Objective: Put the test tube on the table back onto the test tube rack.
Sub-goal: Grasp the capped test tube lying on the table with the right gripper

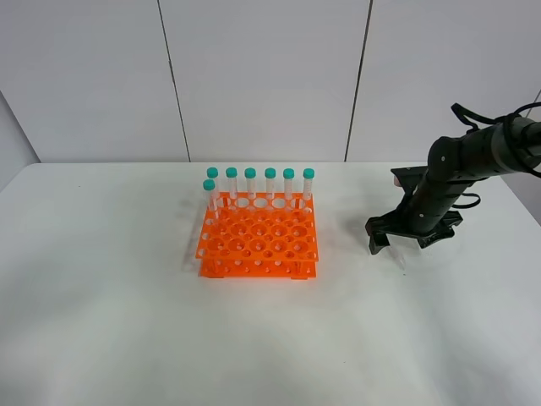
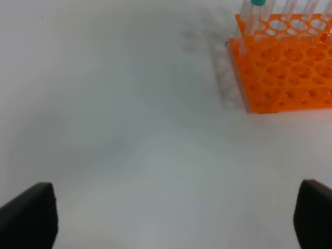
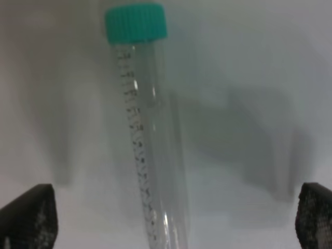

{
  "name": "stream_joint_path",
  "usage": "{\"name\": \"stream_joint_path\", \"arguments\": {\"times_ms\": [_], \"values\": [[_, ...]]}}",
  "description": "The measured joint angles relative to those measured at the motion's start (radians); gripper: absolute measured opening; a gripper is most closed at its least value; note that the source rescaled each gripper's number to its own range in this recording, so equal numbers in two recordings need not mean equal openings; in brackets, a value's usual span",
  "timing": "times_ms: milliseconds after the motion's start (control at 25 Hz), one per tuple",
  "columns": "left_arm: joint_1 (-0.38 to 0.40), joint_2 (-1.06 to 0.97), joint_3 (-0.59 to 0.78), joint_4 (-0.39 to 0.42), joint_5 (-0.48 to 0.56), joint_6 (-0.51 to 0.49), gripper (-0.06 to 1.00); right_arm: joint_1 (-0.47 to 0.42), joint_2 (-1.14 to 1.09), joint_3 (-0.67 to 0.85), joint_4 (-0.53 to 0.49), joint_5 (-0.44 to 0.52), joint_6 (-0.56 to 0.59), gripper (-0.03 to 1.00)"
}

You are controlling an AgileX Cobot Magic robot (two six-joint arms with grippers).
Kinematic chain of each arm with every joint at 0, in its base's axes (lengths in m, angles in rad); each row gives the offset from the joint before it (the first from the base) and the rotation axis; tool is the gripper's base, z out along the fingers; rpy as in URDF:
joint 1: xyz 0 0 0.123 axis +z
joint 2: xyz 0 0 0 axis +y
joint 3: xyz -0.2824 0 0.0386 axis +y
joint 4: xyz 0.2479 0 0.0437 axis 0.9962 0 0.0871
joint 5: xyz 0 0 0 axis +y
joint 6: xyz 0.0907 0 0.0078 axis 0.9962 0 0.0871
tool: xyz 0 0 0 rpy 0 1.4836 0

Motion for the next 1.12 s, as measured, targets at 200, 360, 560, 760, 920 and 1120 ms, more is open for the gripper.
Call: {"name": "stream_joint_path", "arguments": {"times_ms": [200,360,560,760,920,1120], "values": [[0.000,0.000,0.000,-0.001,0.000,0.000,1.00,0.000,0.001,0.000,0.001,0.000,-0.013,1.00],[0.000,0.000,0.000,-0.001,0.000,0.000,1.00,0.003,0.008,0.000,0.003,0.000,-0.020,1.00],[0.000,0.000,0.000,-0.001,0.000,0.000,1.00,0.009,0.009,0.000,0.005,0.000,-0.022,1.00],[0.000,0.000,0.000,-0.001,0.000,0.000,1.00,0.009,0.016,0.000,0.005,-0.001,-0.022,1.00],[0.000,0.000,0.000,-0.001,0.000,0.000,1.00,0.009,0.028,-0.002,0.000,-0.001,-0.023,0.97],[0.000,0.000,0.000,-0.001,0.000,0.000,1.00,0.009,0.029,-0.002,-0.001,-0.006,-0.023,0.65]]}}
